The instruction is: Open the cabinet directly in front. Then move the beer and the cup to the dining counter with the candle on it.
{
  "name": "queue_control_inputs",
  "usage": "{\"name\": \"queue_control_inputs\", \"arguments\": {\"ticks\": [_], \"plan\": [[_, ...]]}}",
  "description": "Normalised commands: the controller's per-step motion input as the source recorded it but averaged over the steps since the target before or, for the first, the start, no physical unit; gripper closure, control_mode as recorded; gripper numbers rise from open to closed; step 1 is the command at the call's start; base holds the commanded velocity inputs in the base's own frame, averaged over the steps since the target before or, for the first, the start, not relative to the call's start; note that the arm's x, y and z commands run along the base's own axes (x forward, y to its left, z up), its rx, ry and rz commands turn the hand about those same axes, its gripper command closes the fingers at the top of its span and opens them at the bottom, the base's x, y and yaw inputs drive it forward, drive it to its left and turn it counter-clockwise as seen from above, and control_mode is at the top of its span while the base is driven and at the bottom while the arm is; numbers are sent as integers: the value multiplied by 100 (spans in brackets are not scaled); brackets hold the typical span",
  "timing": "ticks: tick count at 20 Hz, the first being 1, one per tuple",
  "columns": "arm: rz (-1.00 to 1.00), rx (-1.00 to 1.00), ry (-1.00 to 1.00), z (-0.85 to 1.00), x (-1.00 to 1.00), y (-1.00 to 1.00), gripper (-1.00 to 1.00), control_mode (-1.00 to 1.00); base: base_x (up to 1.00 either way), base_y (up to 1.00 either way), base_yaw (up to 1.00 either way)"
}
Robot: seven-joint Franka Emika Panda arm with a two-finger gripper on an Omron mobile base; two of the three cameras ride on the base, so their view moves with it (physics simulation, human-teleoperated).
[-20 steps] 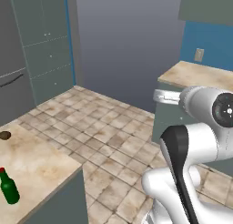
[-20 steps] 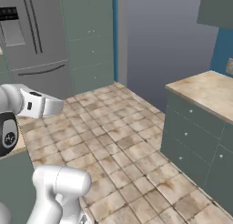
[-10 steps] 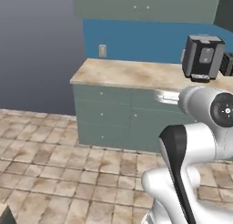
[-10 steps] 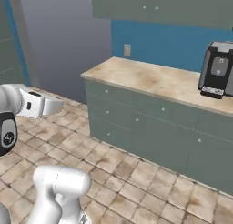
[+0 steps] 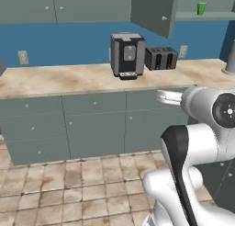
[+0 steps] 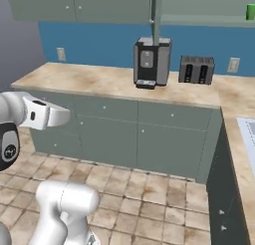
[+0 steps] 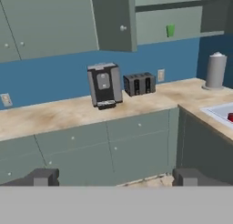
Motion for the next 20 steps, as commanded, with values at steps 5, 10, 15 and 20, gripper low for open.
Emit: {"name": "queue_control_inputs", "arguments": {"ticks": [5, 10, 15, 20], "plan": [[0, 0, 0, 0, 0, 0, -100, 100, 38, -41, -1], [0, 0, 0, 0, 0, 0, -100, 100, 94, -44, 0], [0, 0, 0, 0, 0, 0, -100, 100, 100, -40, 0], [0, 0, 0, 0, 0, 0, -100, 100, 22, -91, -9]]}}
